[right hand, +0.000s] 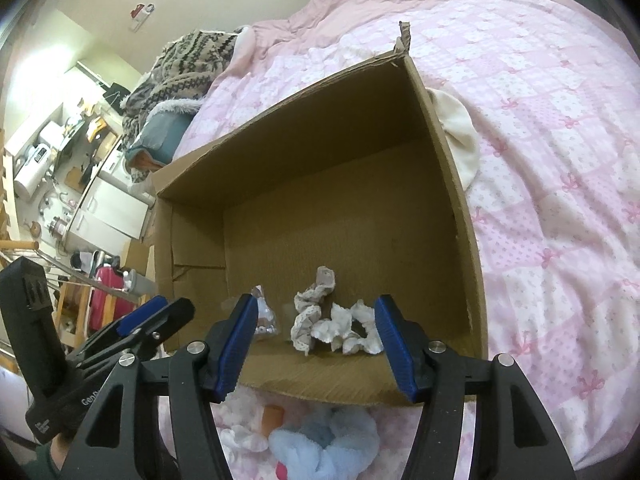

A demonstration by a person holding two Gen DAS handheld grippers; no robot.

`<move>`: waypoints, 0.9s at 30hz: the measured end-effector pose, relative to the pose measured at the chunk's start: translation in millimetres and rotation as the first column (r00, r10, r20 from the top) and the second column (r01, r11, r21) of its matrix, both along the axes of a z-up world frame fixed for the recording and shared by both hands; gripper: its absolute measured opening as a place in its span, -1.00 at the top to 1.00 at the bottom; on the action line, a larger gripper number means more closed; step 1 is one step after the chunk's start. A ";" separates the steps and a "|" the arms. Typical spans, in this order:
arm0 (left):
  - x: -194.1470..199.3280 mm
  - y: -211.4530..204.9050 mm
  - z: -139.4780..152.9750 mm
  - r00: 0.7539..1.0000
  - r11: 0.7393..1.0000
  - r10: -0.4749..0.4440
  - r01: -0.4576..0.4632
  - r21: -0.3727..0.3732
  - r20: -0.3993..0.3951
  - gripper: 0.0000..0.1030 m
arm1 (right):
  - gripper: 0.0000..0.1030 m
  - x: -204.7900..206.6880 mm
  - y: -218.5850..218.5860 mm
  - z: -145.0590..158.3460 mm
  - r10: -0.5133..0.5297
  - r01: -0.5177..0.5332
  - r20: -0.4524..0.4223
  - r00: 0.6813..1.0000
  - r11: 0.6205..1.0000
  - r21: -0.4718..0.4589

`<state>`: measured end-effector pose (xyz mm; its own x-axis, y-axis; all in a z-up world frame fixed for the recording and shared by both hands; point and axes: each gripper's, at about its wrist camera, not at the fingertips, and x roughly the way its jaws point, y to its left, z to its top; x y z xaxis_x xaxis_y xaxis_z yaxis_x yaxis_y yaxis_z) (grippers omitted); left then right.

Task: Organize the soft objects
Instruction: 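Open both tools to release the tissue item and scrunchie into the box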

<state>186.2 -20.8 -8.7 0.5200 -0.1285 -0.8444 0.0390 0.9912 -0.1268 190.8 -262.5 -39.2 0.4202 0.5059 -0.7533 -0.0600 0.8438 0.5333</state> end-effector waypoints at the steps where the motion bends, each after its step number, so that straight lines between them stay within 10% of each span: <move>1: -2.3 1.8 1.3 1.000 1.000 0.005 -0.005 0.002 0.002 -0.25 | -0.24 -0.9 0.0 1.2 0.000 0.000 0.002 1.000 1.000 -0.003; 27: -87.4 30.5 19.5 0.997 0.996 0.078 -0.079 0.030 0.021 -0.25 | -0.24 -75.8 -6.7 17.5 -0.006 0.006 -0.001 1.000 1.000 -0.015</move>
<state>98.9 9.7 10.8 0.5443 -0.0604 -0.8367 -0.0370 0.9947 -0.0958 114.9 -269.2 -21.7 0.4224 0.4918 -0.7614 -0.0546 0.8523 0.5202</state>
